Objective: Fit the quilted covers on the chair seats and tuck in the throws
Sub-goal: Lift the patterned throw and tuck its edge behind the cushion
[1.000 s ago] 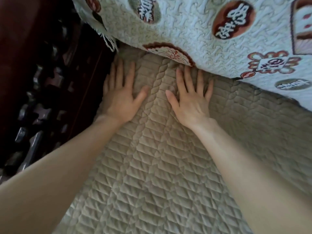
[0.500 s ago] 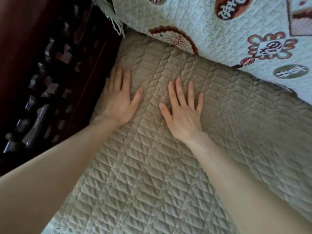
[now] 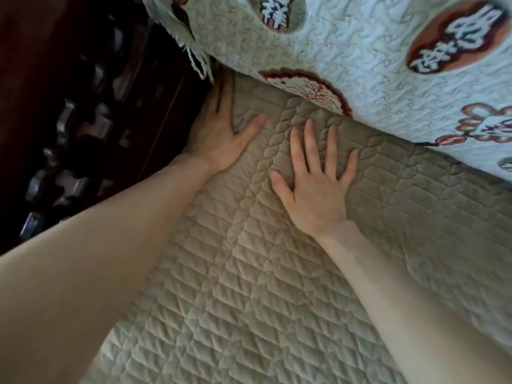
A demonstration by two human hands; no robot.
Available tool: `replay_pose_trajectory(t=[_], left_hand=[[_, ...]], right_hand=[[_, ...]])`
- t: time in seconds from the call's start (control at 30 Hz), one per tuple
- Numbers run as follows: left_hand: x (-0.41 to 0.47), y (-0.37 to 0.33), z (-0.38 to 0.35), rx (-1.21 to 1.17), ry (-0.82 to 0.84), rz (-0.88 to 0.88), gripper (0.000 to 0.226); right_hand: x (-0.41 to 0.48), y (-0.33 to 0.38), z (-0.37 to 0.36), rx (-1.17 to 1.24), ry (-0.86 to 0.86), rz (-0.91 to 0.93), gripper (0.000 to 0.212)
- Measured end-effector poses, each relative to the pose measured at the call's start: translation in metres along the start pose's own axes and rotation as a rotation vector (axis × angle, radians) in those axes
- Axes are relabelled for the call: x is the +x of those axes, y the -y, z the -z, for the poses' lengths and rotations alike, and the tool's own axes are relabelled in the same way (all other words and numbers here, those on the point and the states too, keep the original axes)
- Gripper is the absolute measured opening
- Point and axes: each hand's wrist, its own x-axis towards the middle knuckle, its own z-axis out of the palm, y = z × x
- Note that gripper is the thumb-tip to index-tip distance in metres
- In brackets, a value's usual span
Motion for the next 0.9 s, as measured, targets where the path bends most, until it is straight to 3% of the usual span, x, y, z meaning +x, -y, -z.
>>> replay_pose_trajectory(t=[0.23,0.37,0.53,0.9], left_hand=[[0.013,0.004,-0.002,-0.09,-0.022,0.031,0.098],[-0.009,-0.001,0.006,-0.082,-0.092,-0.048,0.088],[-0.06,0.012,0.004,0.137,-0.01,-0.147,0.085],[-0.038,0.018,0.005,-0.027,0.054,-0.066,0.093]], right_hand=[[0.011,0.004,0.003,-0.072,0.071,0.011,0.082],[0.006,0.008,0.01,-0.062,0.08,-0.006,0.083],[-0.015,0.026,0.011,0.016,0.088,0.002,0.084],[-0.02,0.034,0.006,0.01,0.121,-0.006,0.089]])
